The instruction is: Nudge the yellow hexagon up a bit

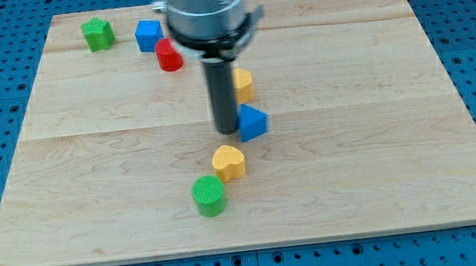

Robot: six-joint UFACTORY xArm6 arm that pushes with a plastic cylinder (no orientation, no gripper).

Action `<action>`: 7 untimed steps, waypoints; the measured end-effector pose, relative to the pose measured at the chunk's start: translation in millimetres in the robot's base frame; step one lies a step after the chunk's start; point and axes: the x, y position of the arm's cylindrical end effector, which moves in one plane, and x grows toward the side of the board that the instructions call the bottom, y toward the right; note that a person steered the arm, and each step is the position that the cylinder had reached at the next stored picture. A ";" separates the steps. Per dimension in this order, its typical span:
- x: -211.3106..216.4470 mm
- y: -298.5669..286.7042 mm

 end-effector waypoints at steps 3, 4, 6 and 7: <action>53.2 -32.5; 49.1 -15.3; 13.6 -26.4; -20.2 -37.9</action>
